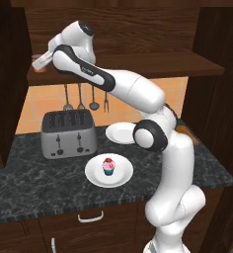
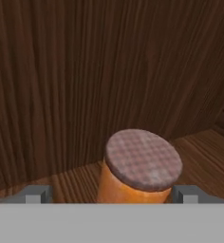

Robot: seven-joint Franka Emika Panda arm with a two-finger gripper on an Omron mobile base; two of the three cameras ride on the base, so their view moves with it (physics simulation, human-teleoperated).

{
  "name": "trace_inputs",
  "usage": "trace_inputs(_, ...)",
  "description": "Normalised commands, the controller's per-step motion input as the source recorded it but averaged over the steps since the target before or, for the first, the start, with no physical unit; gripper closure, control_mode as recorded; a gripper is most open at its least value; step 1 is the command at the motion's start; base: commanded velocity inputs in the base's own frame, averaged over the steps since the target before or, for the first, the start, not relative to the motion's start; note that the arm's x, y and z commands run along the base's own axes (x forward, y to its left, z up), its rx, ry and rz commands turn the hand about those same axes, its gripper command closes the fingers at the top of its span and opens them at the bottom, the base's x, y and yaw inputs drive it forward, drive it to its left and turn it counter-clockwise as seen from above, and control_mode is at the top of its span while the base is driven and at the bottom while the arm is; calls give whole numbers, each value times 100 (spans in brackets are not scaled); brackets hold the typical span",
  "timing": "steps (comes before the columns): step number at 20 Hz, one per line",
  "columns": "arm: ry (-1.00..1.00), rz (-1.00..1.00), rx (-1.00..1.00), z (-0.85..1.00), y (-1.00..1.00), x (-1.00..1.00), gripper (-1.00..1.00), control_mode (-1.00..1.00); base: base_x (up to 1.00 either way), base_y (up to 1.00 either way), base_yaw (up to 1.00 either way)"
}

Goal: From the different types of pastries on the counter, select a croissant and place it on the cutting board. Then retrieve a jar of jam from the cabinet and place it alongside the croissant on the cutting board.

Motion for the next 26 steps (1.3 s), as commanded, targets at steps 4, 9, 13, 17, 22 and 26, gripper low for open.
trace_inputs(4, -8, 4, 0, -16, 0, 5, -100, -100, 0, 0, 0)
trace_inputs(9, -7, 1, 0, -24, 0, 5, -100, -100, 0, 0, 0)
trace_inputs(13, -4, 0, 0, -49, 1, 9, -100, -100, 0, 0, 0)
trace_inputs(17, 1, 0, 0, -48, 28, 38, 100, -100, 0, 0, 0)
trace_inputs(22, 15, 4, 3, 11, 0, -4, 100, -100, 0, 0, 0)
trace_inputs(26, 13, 9, 0, 55, -22, 0, 100, -100, 0, 0, 0)
